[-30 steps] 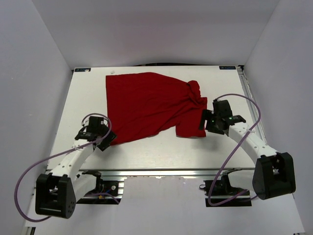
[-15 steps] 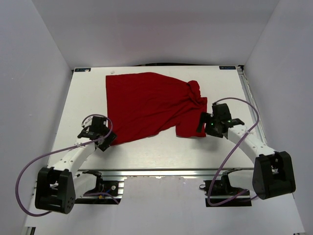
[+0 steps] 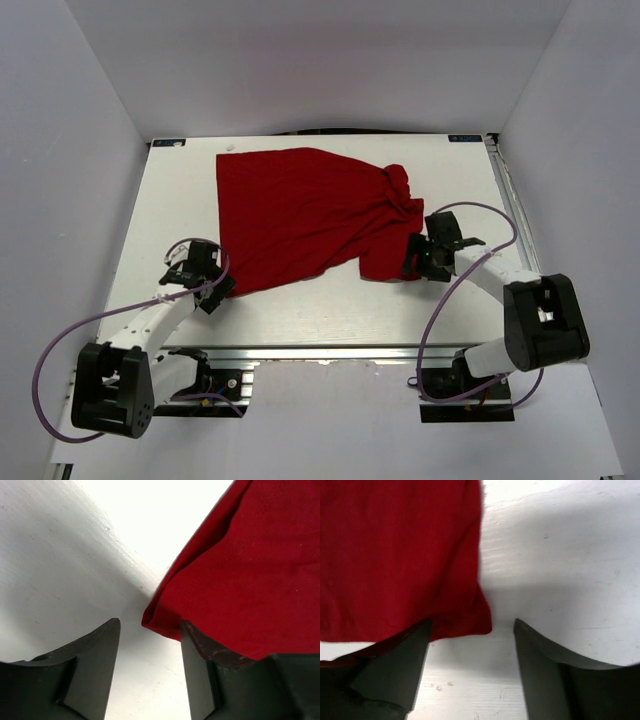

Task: Fold and stack the t-shirts
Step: Flatten out the tshirt

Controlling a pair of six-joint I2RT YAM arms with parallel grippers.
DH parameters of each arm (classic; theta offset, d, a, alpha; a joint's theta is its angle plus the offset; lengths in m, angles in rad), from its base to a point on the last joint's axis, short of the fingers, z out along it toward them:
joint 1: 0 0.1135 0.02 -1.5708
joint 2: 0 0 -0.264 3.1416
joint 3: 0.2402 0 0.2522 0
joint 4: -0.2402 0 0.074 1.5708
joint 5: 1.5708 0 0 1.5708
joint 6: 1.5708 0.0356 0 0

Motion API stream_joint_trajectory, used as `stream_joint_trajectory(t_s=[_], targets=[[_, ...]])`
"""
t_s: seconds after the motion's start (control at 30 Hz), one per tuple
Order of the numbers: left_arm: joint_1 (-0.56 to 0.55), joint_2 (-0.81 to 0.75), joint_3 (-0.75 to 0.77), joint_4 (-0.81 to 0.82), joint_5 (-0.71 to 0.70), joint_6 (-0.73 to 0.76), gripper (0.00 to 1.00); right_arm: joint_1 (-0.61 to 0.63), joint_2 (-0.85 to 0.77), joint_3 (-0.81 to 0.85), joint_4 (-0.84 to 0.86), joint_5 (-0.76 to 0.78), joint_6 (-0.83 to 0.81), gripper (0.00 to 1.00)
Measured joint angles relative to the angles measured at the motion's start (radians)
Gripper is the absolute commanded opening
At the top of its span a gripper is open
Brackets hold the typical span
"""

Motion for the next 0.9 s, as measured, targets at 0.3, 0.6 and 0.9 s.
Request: stream_joint_trajectory(t_s=[0.3, 0.6, 0.9], targets=[[0.000, 0.000, -0.003, 0.007, -0.002, -0.001, 0.56, -0.005, 0.025, 0.005, 0.019, 0.037, -0.011, 0.48], [0.000, 0.001, -0.026, 0.032, -0.002, -0.018, 0.47, -0.006, 0.037, 0.005, 0.056, 0.026, -0.025, 0.46], [0.000, 0.049, -0.035, 0.117, 0.000, -0.035, 0.18, -0.006, 0.043, -0.003, 0.103, 0.009, -0.027, 0.33]])
